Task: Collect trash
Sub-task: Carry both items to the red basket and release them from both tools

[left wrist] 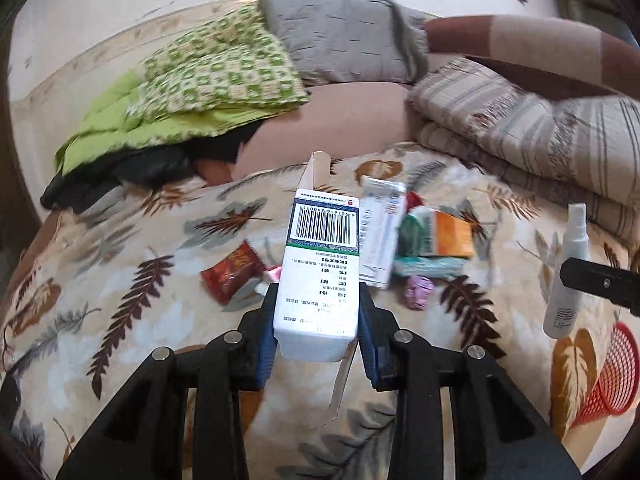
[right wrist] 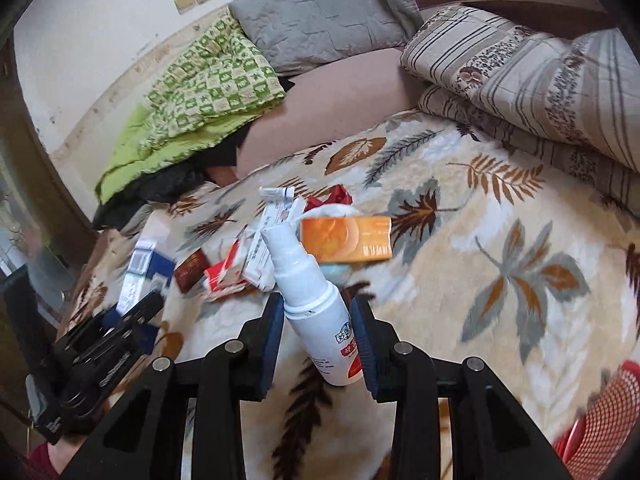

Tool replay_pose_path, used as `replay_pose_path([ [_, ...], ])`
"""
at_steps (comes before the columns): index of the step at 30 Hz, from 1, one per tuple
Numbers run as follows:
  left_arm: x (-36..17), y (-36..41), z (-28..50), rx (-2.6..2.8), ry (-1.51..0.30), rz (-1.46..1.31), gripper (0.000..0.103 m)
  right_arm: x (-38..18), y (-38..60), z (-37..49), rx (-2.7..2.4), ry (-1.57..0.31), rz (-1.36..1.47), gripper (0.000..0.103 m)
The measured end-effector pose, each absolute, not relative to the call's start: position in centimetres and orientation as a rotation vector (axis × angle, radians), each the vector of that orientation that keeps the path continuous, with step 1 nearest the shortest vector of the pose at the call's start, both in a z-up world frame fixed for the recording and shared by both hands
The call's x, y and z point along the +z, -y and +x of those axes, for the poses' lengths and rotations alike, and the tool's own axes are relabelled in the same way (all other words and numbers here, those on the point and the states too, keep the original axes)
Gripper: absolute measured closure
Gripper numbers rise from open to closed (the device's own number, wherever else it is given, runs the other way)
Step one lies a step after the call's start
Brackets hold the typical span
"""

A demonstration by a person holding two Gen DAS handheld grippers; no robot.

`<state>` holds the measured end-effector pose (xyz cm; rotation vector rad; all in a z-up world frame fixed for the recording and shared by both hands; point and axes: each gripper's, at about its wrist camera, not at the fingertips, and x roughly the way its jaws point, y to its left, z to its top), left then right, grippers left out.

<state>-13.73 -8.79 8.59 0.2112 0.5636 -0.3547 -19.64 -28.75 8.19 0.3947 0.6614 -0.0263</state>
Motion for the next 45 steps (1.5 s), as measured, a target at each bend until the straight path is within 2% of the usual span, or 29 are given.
replay_pose_path([
  [9,7.2,11.5,-13.8,-0.399,-0.561,0.309,0.069,7.0,30.4,-20.2,-0.054,-0.687,0.439,0.066],
  [33,7.0,12.8,-14.4,-0.579,-0.612,0.254,0.069,6.5,31.0,-19.7,-0.046,-0.700,0.481,0.066],
  [38,7.7,15.6,-16.8,-0.749,-0.601,0.262,0.069,7.0,34.2,-22.0,-0.050,-0.660,0.641,0.066],
  [45,7.5,23.4,-22.2,-0.972,-0.606,0.357,0.069,6.7,41.1,-30.8,-0.175,-0.587,0.769,0.066],
])
